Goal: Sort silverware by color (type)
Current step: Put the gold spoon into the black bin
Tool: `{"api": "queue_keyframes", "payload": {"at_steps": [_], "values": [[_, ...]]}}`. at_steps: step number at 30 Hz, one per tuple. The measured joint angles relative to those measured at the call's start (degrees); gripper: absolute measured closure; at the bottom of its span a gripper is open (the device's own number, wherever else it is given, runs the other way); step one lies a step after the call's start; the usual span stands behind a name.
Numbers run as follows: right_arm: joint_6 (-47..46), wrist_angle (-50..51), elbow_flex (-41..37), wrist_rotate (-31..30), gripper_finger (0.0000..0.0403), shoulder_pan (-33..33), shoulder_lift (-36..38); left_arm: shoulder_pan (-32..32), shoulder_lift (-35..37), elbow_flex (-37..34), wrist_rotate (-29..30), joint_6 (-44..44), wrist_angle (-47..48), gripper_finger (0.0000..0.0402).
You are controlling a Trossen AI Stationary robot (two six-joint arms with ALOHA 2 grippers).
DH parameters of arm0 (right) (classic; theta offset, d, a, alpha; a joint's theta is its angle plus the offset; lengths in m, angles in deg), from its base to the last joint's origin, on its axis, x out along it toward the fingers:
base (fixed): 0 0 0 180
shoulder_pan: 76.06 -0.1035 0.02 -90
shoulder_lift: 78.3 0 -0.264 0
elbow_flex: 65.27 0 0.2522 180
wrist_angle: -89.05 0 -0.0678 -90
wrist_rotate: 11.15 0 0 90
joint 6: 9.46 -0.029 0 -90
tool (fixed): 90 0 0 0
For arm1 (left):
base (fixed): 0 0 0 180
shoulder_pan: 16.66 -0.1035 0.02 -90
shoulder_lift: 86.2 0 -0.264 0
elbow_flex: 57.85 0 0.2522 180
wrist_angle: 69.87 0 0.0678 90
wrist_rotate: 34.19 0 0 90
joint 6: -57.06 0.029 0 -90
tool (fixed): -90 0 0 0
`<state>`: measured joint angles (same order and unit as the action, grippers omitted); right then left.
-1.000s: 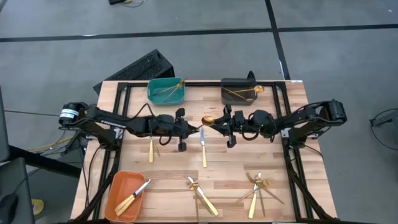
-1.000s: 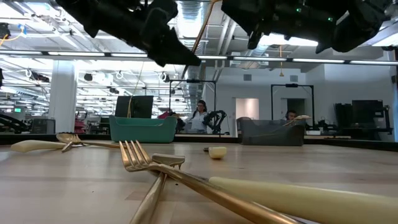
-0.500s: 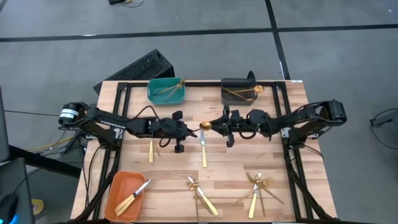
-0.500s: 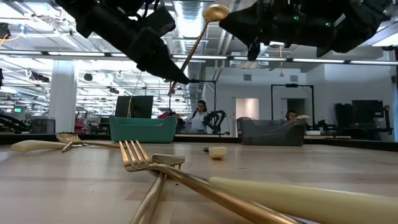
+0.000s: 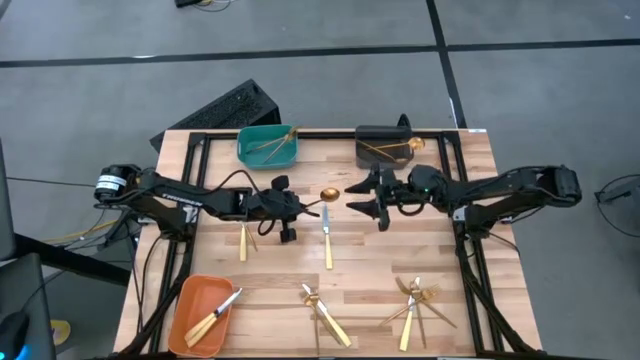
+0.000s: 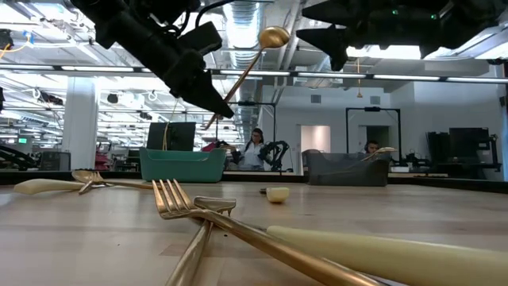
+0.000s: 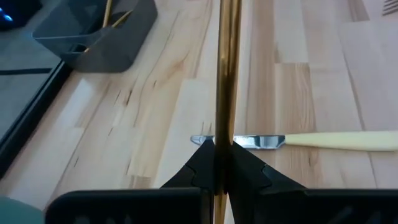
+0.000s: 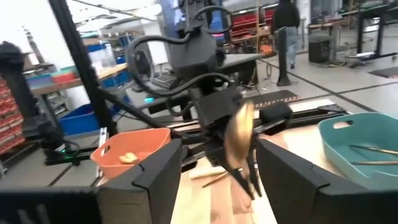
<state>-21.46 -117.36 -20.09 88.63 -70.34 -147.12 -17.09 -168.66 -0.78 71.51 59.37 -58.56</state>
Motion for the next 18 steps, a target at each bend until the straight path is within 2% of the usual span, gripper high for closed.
{"api": "queue_keyframes", "payload": {"at_steps": [5, 10, 14, 18], "values": [[0.0, -2.0, 0.0, -1.9, 0.0179, -0.5, -2.6, -0.2, 0.0, 0.0, -2.0, 1.6, -0.7, 0.0392], [-1.4, -11.0, 0.0, -2.3, 0.0192, -0.4, -7.9, -0.2, 0.0, 0.0, -5.0, 1.8, -0.6, 0.0392], [-1.6, -16.6, 0.0, -2.3, 0.0202, -0.5, -12.2, -0.2, 0.0, 0.0, -5.0, 1.8, 1.7, 0.0392], [-1.7, -18.1, 0.0, -2.3, 0.0231, -0.4, -13.0, -0.2, 0.0, 0.0, -4.9, 1.3, 3.0, 0.0392]]}}
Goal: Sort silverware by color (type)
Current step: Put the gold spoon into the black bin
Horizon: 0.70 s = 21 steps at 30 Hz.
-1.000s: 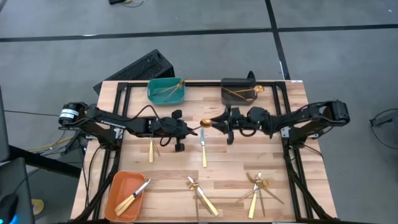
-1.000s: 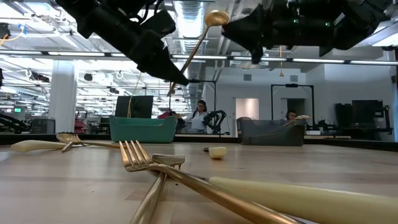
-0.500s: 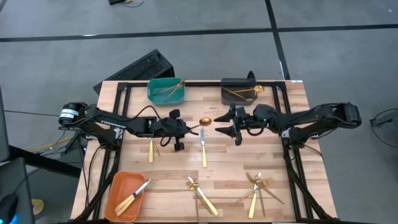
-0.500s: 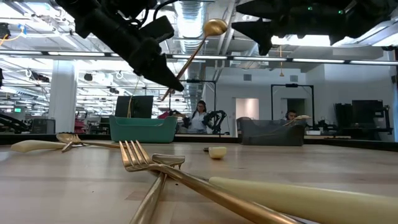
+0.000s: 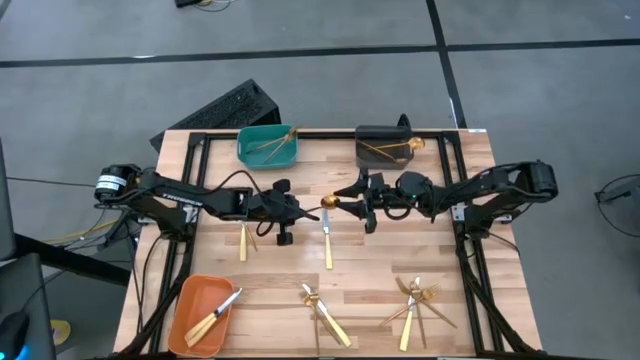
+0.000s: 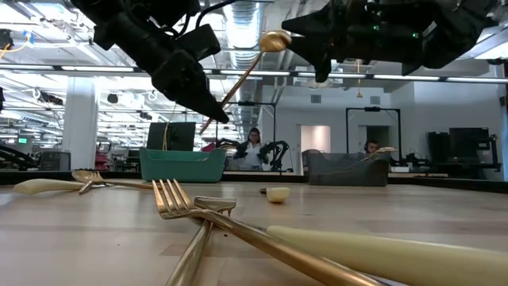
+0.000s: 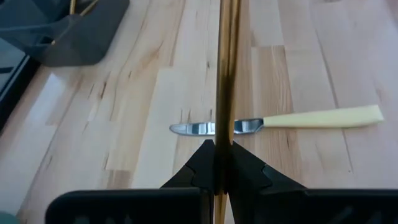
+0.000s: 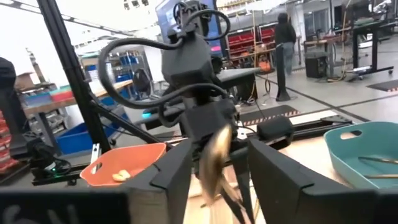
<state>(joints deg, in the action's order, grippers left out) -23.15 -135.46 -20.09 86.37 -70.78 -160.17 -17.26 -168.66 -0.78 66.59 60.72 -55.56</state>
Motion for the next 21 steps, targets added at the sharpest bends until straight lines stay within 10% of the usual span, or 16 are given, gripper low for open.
{"api": "queue_keyframes", "payload": {"at_steps": [10, 21], "values": [[-1.6, 5.1, 2.5, 0.7, 0.0362, -0.2, 0.1, -2.1, -0.1, 0.0, -0.7, 1.0, -1.0, 0.0391], [-0.7, 10.3, 2.9, -7.0, 0.0373, 0.2, 3.4, -2.7, 0.0, 0.0, 10.3, -4.8, -1.5, 0.0337]]}}
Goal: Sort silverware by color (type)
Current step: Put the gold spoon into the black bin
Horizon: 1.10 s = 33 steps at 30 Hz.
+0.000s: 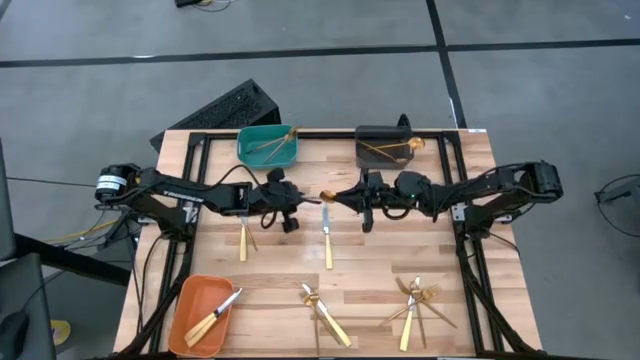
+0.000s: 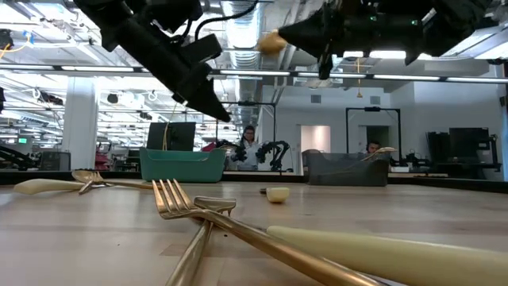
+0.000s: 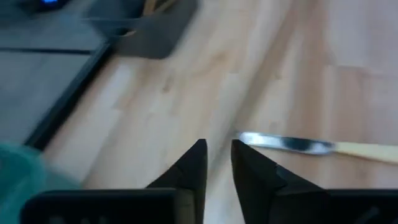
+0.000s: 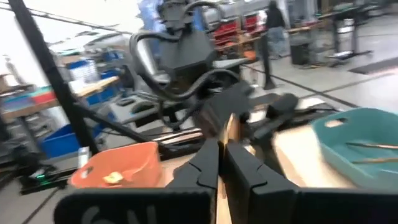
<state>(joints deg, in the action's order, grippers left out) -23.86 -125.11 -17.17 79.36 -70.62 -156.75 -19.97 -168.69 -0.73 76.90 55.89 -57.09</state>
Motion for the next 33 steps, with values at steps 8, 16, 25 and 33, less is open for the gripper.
{"api": "queue_keyframes", "payload": {"at_steps": [8, 16, 25, 33], "values": [[0.2, 5.9, -4.3, -4.9, 0.0381, 3.9, 12.7, 0.2, 1.5, 0.0, 5.7, -2.3, 4.4, 0.0268], [-6.5, 0.8, -18.3, -9.4, 0.0381, 10.1, 31.4, 1.1, 3.4, 0.0, 6.6, -4.5, 9.9, 0.0249], [-19.5, -1.8, -30.4, -12.9, 0.0381, 22.7, 39.6, 1.2, 3.4, 0.0, 7.3, -4.1, 8.3, 0.0248], [-27.4, -5.2, -33.8, -3.5, 0.0378, 32.7, 38.7, 1.2, 3.3, 0.0, 7.3, -3.5, 7.7, 0.0248]]}}
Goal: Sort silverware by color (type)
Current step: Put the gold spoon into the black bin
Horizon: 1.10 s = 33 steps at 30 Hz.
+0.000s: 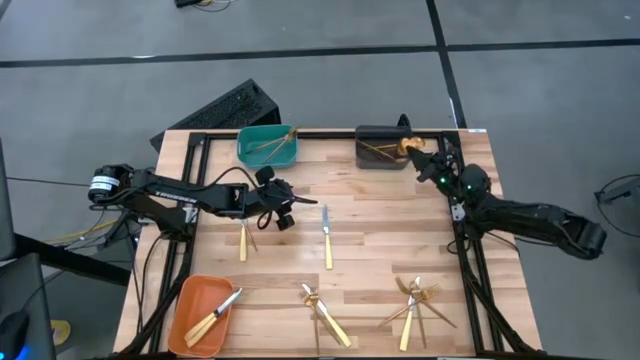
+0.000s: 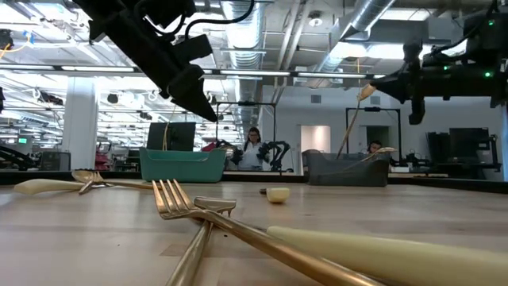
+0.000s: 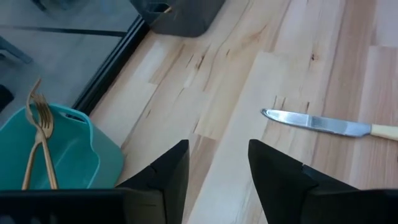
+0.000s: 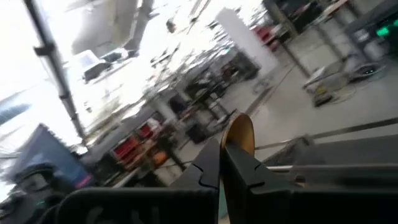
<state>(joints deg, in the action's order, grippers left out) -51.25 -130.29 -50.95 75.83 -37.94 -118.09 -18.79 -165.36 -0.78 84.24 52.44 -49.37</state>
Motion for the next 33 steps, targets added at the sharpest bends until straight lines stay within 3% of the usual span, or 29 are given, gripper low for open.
{"api": "queue_keyframes", "payload": {"at_steps": [9, 20, 33], "values": [[-1.9, 0.2, 0.0, 1.6, 0.0373, 3.4, -1.7, -0.1, 0.0, 0.0, 0.5, 0.0, -0.3, 0.0248], [-11.7, -2.5, 0.9, 1.2, 0.0372, 6.4, -7.0, -0.1, 0.0, 0.0, 0.5, 0.0, -0.3, 0.0248], [-22.1, -5.2, 1.0, -10.3, 0.0359, 7.1, -16.4, -0.1, 0.0, 0.0, 1.2, 0.0, -0.2, 0.0248]]}}
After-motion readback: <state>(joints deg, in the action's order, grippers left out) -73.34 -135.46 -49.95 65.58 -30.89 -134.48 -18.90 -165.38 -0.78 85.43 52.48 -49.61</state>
